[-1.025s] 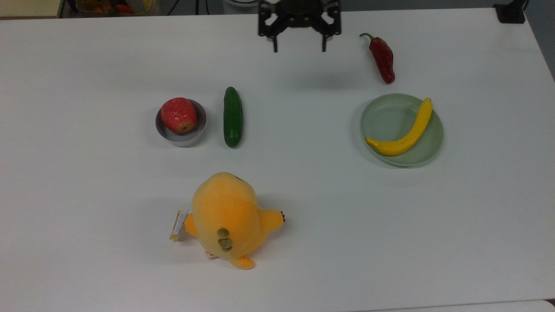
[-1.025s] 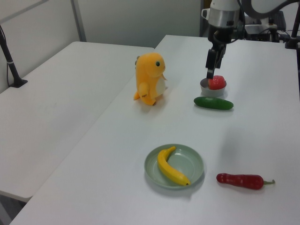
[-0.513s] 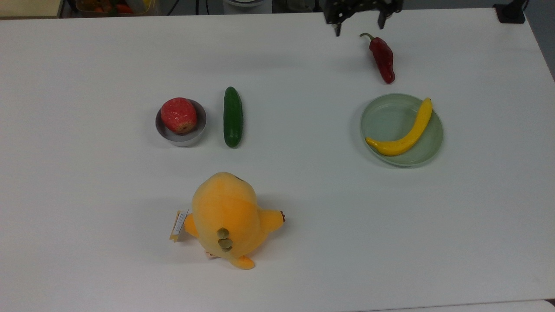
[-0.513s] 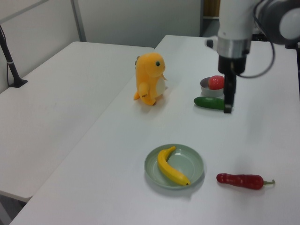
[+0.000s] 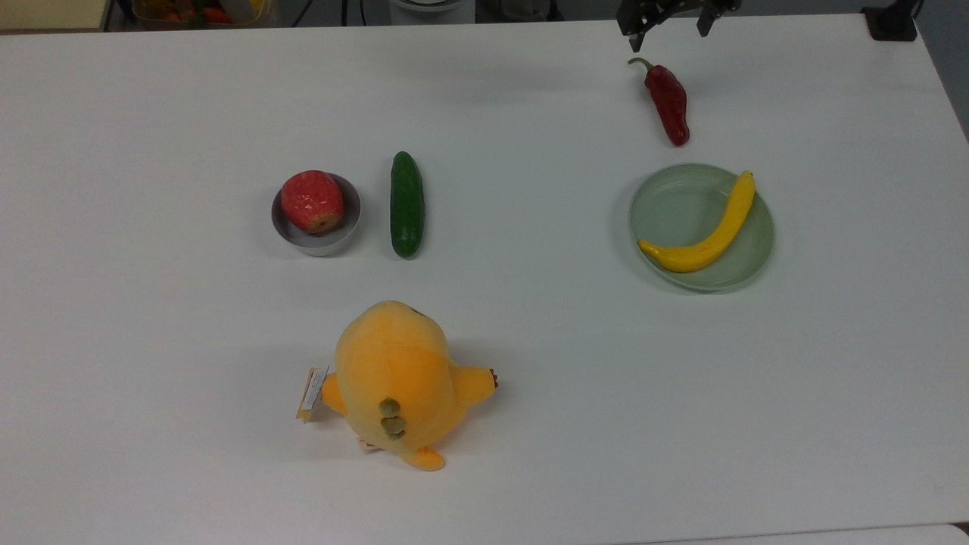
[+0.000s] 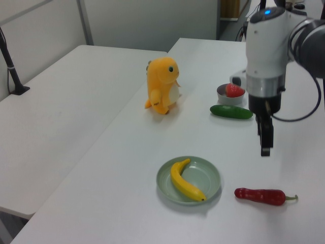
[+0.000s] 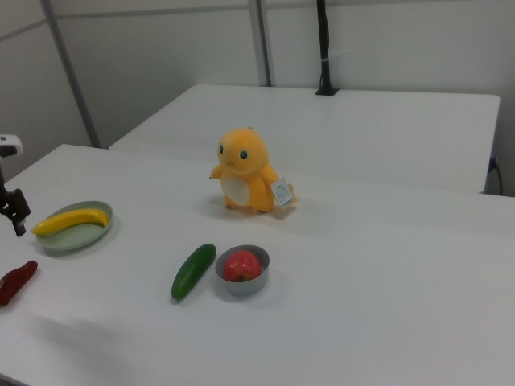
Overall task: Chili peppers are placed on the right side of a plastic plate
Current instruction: 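Move the open gripper over the red chili pepper, then lower the gripper and close it on the red chili pepper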
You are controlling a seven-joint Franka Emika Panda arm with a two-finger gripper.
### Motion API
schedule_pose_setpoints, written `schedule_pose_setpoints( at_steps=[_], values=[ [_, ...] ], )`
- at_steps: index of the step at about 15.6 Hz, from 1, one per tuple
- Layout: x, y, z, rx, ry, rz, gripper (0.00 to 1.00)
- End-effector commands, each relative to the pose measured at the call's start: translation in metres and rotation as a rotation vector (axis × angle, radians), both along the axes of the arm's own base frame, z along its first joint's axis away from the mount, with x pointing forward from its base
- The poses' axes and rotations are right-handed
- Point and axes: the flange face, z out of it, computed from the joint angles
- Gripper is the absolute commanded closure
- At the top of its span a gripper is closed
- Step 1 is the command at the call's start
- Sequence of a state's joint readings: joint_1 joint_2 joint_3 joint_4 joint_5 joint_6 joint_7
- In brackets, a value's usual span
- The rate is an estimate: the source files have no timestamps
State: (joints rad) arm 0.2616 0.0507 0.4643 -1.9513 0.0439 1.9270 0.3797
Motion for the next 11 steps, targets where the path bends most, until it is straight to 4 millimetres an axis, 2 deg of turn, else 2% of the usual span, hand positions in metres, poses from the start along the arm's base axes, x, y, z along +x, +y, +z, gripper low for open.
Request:
schedule_pose_setpoints(
  at_steps=[1, 5, 11],
  values=[
    [-0.008, 0.023, -0.038, -0.005, 0.053, -0.008, 0.0],
    [-0.015, 0.045, -0.073, -0.023, 0.057, -0.013, 0.0],
    [-0.014, 0.061, -0.105, -0.032, 0.022, -0.027, 0.0]
  ],
)
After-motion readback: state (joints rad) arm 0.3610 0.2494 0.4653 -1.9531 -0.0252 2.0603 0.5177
